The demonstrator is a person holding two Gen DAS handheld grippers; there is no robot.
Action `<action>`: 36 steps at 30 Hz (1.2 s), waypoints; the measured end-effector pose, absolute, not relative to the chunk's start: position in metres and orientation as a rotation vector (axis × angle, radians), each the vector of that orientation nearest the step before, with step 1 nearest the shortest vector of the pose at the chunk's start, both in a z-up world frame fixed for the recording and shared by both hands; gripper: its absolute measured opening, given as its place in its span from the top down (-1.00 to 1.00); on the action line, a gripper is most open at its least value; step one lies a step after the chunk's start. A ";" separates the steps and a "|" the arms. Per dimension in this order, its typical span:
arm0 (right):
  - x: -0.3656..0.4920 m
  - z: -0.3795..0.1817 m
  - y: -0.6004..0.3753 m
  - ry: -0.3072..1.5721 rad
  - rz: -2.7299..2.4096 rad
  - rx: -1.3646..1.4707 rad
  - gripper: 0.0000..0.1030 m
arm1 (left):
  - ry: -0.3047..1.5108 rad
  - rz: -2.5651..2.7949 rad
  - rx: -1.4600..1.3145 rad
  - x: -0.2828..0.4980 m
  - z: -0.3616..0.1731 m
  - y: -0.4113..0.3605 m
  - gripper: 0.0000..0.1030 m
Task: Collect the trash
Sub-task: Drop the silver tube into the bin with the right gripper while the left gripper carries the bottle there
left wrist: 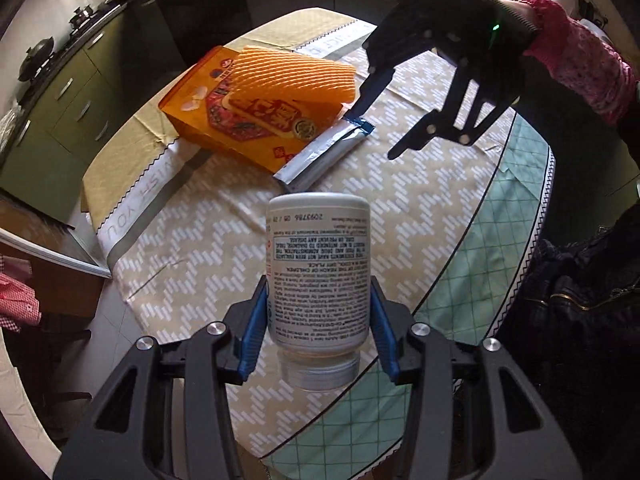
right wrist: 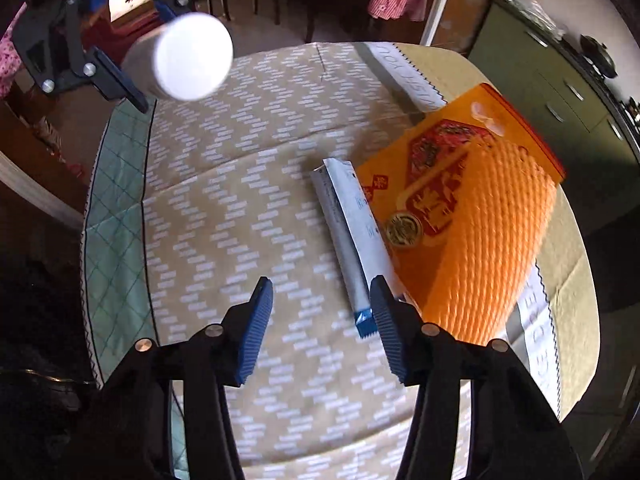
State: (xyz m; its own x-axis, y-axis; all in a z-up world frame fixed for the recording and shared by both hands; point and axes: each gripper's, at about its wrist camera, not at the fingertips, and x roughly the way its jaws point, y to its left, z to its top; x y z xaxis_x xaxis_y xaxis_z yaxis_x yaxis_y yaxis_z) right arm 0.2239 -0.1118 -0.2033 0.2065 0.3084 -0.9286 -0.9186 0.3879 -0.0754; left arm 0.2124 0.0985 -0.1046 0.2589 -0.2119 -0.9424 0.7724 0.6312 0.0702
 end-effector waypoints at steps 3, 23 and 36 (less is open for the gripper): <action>0.241 -0.217 -0.095 1.036 0.960 -0.805 0.05 | 1.113 -0.722 0.595 0.210 -0.101 0.105 0.13; 0.224 -0.222 -0.180 1.150 0.865 -0.605 0.51 | 1.070 -0.894 0.647 0.204 -0.102 0.039 0.13; 0.154 -0.228 -0.523 1.275 0.102 -0.245 0.51 | 0.959 -1.215 0.879 0.195 -0.100 -0.191 0.12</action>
